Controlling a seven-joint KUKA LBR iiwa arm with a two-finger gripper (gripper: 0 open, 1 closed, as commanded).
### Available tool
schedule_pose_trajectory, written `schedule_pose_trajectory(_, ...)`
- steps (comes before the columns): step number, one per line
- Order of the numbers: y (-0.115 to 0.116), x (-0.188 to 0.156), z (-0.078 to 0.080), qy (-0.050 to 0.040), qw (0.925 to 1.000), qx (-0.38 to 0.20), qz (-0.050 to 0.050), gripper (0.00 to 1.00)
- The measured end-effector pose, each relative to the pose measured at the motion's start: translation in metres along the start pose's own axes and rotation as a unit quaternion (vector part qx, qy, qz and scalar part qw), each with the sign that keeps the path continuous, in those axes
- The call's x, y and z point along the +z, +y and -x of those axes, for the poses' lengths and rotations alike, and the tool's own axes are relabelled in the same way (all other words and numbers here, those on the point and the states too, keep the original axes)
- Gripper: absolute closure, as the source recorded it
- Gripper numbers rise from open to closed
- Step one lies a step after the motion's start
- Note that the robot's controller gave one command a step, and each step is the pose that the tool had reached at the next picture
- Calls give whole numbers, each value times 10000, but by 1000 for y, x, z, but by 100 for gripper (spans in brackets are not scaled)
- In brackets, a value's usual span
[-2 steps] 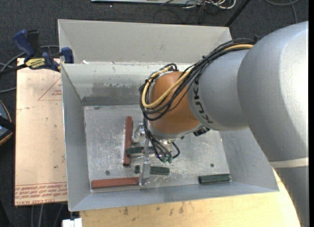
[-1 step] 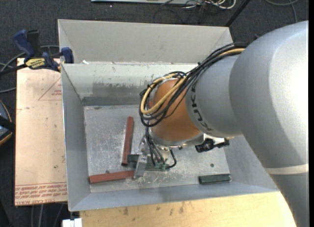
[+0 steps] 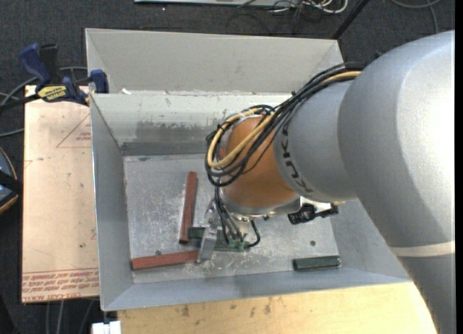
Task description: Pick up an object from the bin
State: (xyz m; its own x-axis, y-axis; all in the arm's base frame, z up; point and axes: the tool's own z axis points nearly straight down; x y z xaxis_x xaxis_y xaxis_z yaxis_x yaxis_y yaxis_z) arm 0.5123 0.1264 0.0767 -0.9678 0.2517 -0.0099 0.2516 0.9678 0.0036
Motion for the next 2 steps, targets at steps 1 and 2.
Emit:
schedule_pose_trajectory(1,0,-4,-1,26,10000,2,-10,100)
schedule_pose_trajectory(2,-1,-22,-3,64,10000,4,-23,100)
